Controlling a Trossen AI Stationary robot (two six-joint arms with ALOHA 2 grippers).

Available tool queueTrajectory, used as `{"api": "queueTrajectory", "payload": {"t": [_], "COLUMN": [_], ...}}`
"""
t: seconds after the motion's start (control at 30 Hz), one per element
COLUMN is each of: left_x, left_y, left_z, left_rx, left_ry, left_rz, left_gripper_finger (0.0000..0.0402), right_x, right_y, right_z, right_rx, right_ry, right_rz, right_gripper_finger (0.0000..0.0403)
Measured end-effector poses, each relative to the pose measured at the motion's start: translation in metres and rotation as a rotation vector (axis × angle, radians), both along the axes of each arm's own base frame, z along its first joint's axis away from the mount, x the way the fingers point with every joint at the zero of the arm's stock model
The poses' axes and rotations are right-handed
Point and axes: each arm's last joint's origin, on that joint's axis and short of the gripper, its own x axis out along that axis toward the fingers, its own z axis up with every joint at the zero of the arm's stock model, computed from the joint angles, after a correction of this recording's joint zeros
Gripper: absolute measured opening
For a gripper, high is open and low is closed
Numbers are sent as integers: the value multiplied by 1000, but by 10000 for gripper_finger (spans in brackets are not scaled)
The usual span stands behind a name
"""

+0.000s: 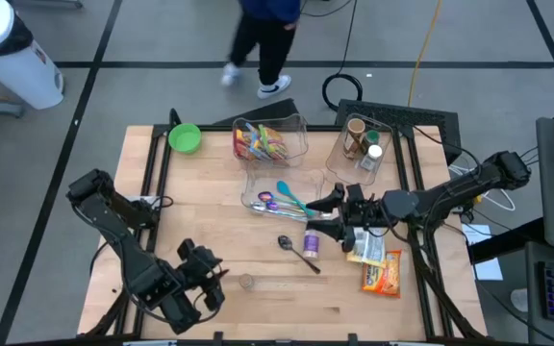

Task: Pick & Place Food Item
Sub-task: Put the brown seasoning bottle into the top right transparent bin

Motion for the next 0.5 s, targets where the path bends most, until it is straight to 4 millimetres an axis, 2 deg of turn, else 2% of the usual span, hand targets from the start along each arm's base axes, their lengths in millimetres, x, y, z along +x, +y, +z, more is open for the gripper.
{"api": "queueTrajectory", "payload": {"t": [0.13, 0.27, 0.37, 0.5], "left_x": [3, 6, 1, -21], "left_y": [18, 43, 71, 107], "left_z": [4, 23, 43, 78], "left_rx": [66, 134, 154, 96], "left_ry": [46, 71, 71, -54], "left_rz": [22, -60, -104, -97], "left_gripper_finger": [152, 152, 152, 152], "right_x": [1, 3, 3, 2], "right_y": [-2, -4, -4, 2], "right_z": [-1, -5, -7, -9], "right_rx": [-60, -86, -97, -81], "right_ry": [9, 46, 59, 71], "right_rz": [-17, -99, -101, -76], "right_gripper_finger": [254, 254, 254, 254]}}
